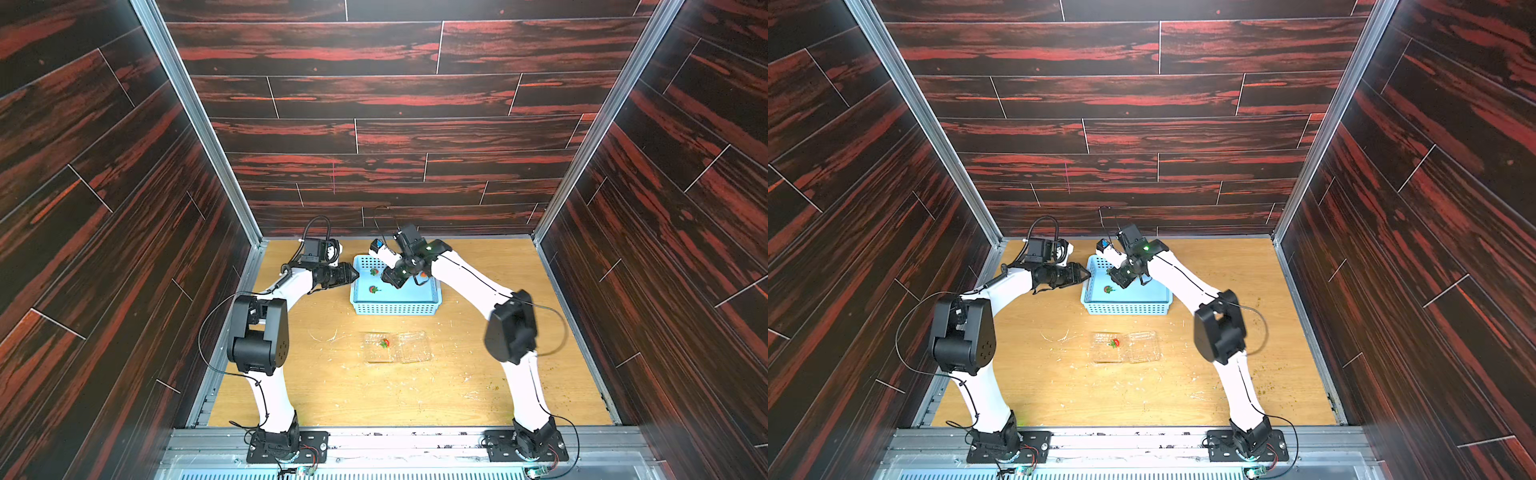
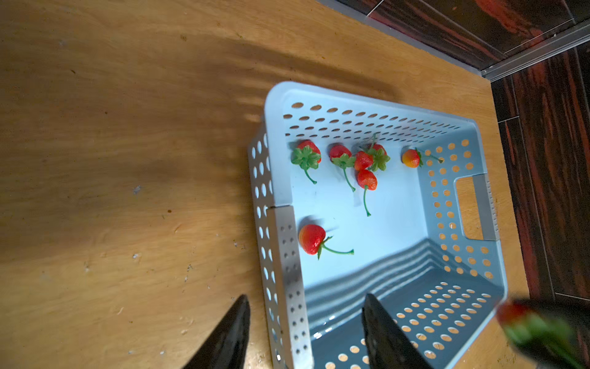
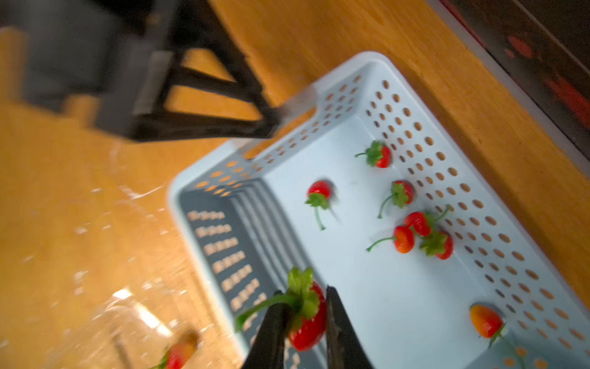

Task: Pack strawberries into containers
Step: Place the strawberry in the packing box.

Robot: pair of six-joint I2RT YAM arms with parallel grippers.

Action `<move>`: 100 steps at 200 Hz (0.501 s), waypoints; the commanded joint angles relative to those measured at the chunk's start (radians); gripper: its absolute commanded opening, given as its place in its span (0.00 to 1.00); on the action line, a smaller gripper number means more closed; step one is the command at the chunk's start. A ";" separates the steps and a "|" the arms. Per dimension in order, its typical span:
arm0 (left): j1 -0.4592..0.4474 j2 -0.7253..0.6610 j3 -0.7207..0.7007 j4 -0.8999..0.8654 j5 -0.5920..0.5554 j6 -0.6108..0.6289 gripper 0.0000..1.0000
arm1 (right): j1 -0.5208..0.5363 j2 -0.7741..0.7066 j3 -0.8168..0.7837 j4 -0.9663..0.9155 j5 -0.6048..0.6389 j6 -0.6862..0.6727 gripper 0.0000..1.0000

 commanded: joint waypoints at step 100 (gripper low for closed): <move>-0.003 0.000 -0.009 0.026 0.016 -0.007 0.57 | 0.225 -0.198 -0.551 0.125 -0.170 0.168 0.25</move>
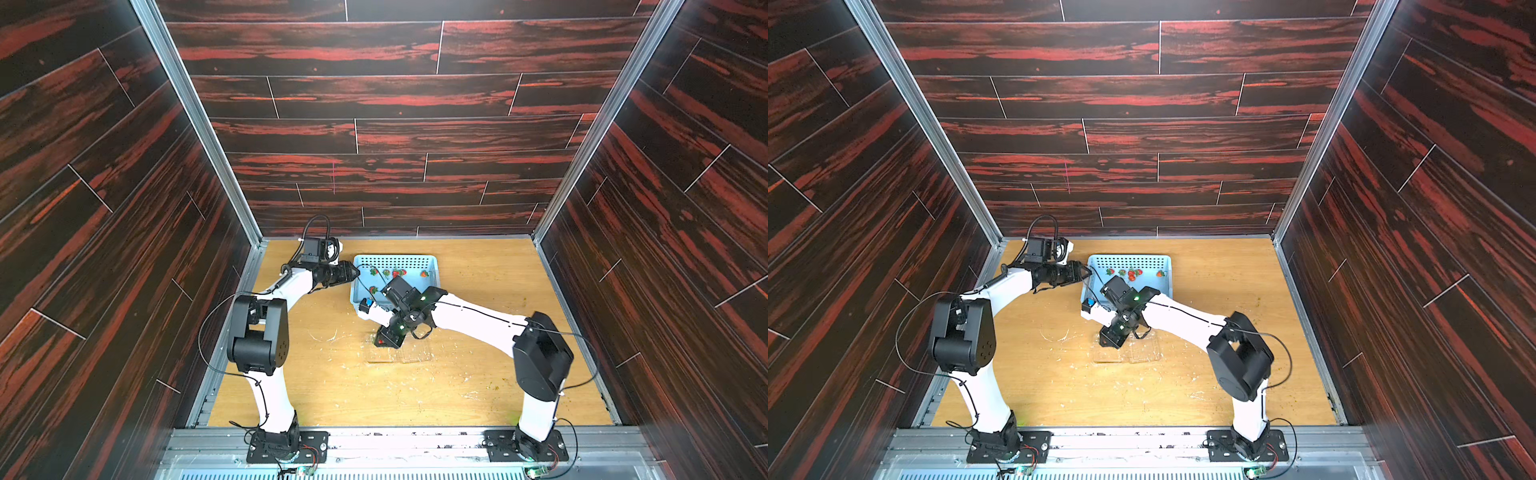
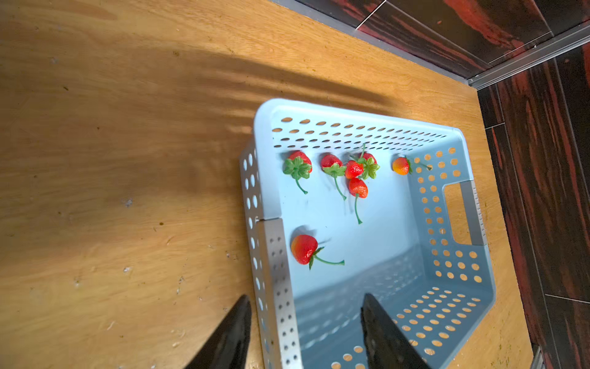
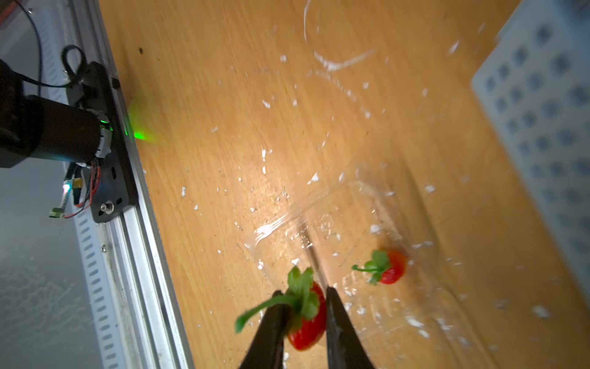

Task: Pack strawberries into containers
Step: Place the strawberry in the packing box, then pick up the strawberry from the basket.

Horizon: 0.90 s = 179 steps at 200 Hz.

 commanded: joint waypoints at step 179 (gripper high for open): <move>-0.005 -0.014 -0.008 -0.037 -0.004 0.017 0.56 | -0.234 0.436 0.703 -0.079 0.209 -0.088 0.52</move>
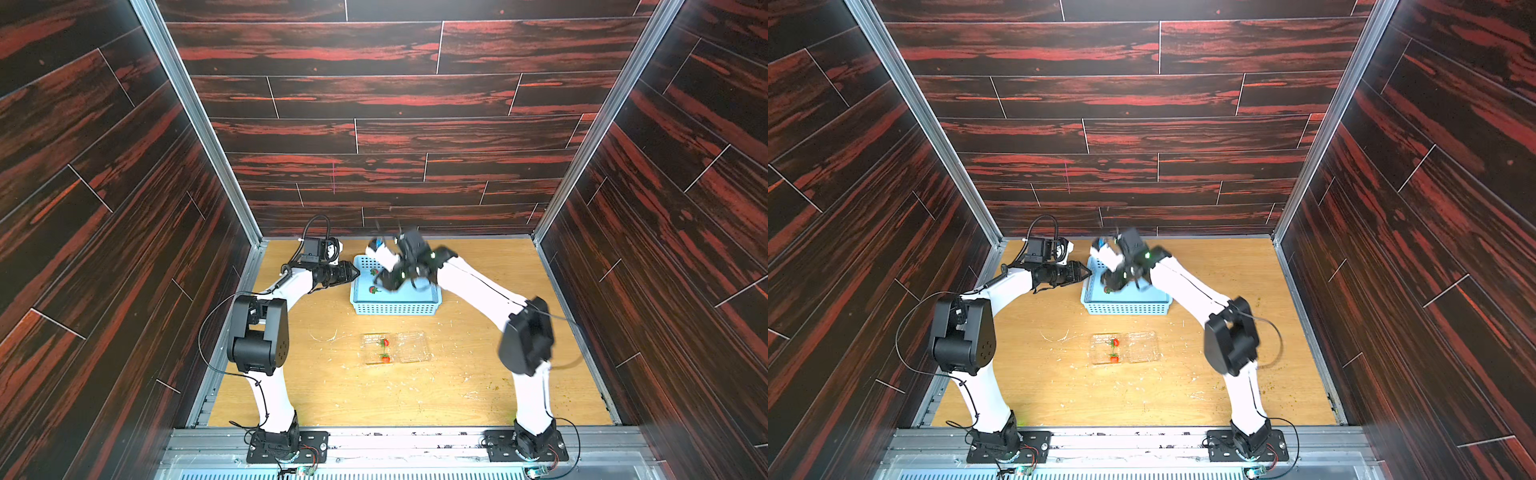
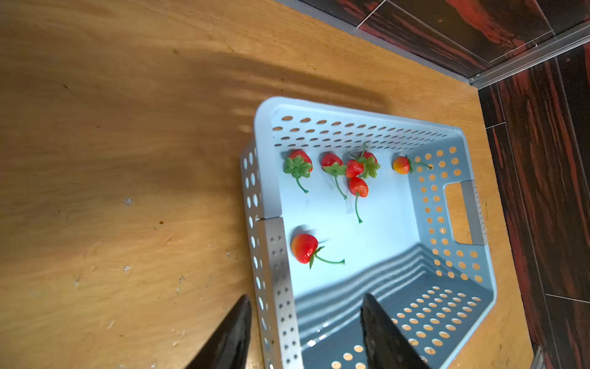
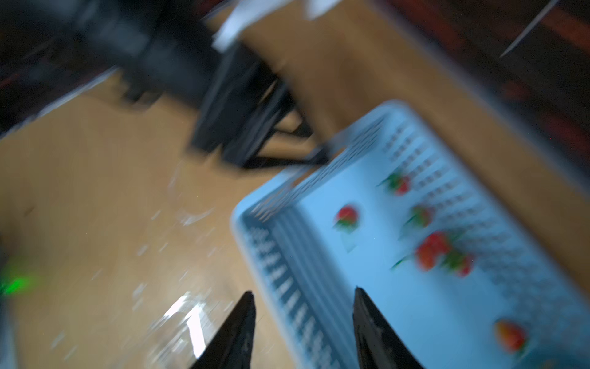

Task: Pack strawberries into containers
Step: Pick up the strawberry from the basket.

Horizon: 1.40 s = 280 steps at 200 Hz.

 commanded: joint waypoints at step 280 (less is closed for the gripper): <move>-0.004 0.000 -0.032 -0.049 0.012 0.021 0.53 | -0.030 0.600 0.503 -0.184 -0.073 -0.072 0.45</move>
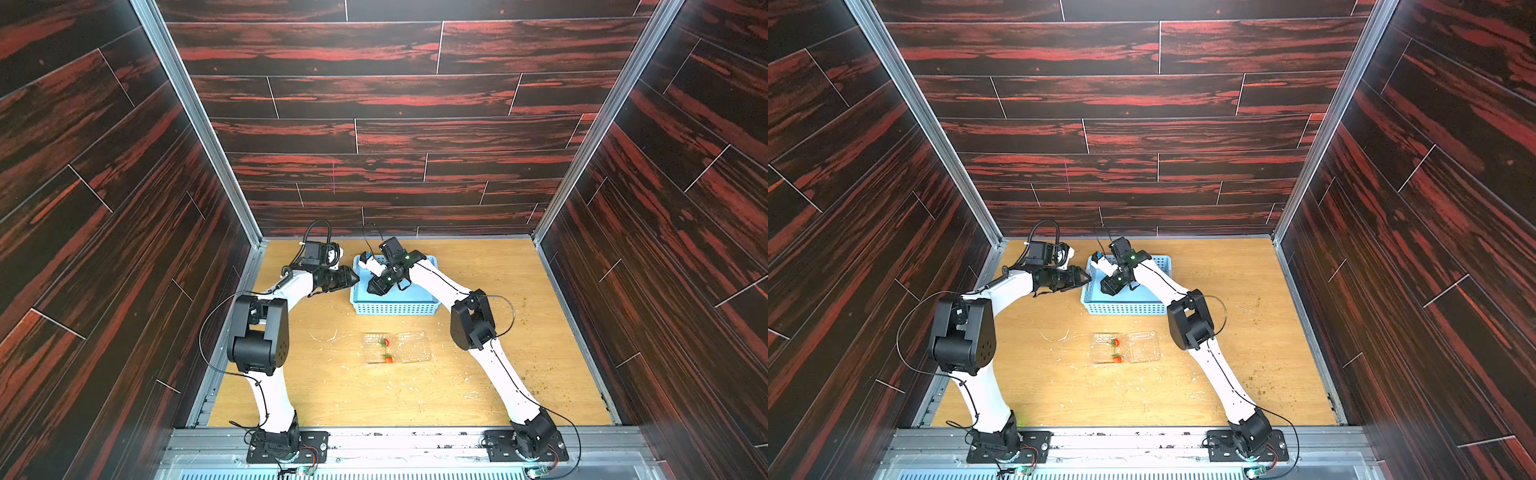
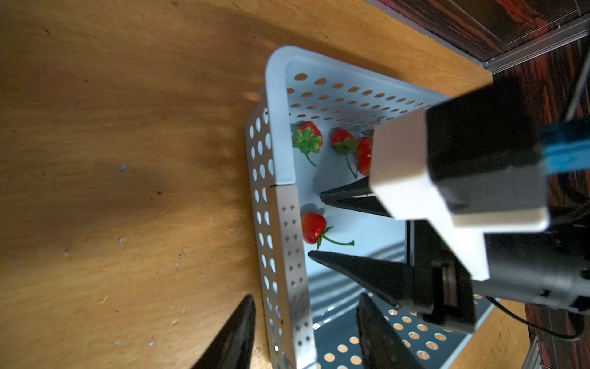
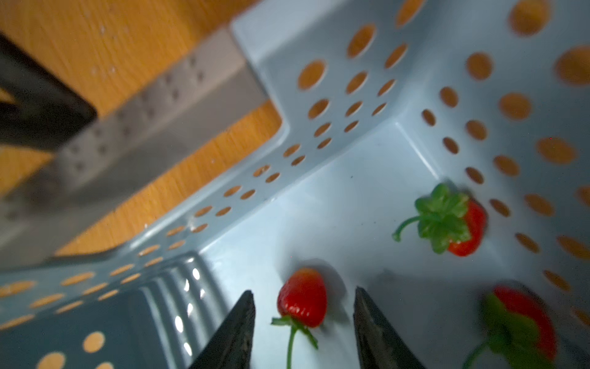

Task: Pack strawberries into containers
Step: Pick up the strawberry from the basket.

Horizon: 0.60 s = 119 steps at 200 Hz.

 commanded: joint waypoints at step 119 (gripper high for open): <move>-0.003 -0.017 -0.029 0.003 0.017 0.007 0.52 | 0.011 -0.088 -0.057 -0.055 0.066 0.005 0.11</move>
